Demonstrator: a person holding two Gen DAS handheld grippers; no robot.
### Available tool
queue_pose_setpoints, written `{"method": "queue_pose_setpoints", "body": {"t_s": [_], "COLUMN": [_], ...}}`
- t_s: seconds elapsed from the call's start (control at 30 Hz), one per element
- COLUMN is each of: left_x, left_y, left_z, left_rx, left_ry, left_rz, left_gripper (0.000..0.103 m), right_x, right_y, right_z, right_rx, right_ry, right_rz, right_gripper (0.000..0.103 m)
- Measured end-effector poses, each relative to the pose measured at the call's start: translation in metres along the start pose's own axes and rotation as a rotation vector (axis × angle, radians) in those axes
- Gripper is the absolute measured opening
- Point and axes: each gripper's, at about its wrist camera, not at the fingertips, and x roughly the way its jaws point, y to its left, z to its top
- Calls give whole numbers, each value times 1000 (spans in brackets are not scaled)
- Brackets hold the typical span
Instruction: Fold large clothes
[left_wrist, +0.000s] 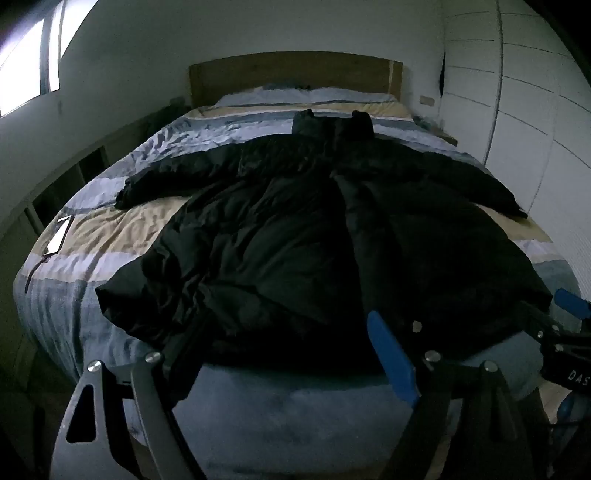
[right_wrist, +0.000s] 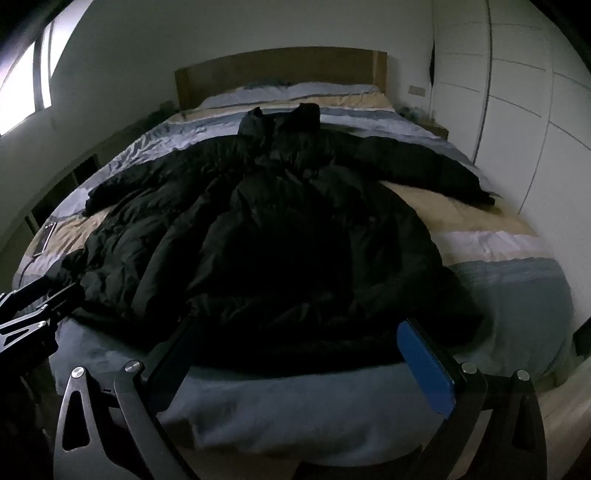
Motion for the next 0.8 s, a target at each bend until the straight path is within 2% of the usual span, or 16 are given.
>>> {"method": "queue_pose_setpoints", "body": {"t_s": [0.57, 0.8], "left_x": [7, 15], "left_y": [6, 16], "left_z": [7, 8], "left_rx": [-5, -11], "left_ry": [9, 24], "left_rz": [3, -22], "left_gripper": [83, 83], "right_x": [4, 3], "right_y": [2, 1], "right_z": [7, 6], "right_rx": [-8, -11], "right_ry": [19, 16], "right_rz": [-14, -18], "right_gripper": [103, 103]}}
